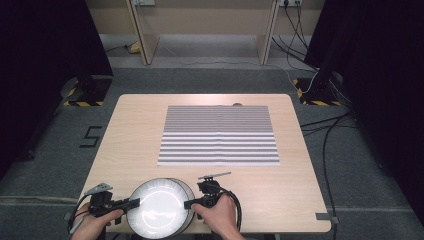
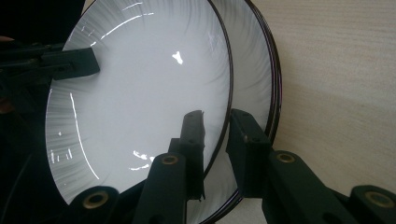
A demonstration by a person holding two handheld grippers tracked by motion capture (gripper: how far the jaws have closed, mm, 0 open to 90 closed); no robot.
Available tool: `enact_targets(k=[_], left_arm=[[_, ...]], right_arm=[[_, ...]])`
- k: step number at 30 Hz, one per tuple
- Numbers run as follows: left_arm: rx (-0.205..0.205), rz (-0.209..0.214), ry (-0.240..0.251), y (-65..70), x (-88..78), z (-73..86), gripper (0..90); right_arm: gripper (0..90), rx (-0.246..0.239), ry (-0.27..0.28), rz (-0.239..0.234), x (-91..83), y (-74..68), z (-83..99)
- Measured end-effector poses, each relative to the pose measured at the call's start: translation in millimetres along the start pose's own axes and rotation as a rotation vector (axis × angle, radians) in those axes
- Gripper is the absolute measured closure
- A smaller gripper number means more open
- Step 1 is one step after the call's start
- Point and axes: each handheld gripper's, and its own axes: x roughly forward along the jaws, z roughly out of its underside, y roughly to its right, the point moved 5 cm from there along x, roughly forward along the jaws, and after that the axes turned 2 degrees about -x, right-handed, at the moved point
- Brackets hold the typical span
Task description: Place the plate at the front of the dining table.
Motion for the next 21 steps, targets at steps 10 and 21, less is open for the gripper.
enact_targets(k=[10,21], left_arm=[[0.008,-0.014,0.005,1.9,0.9,0.3,73.6],[-0.014,-0.03,0.024,4.2,2.9,0.3,74.5]], right_arm=[[72.1,0.065,-0.036,-0.039,-1.9,-1.0,1.8],[80.9,-0.028,0.013,0.014,-0.3,-1.1,5.0]])
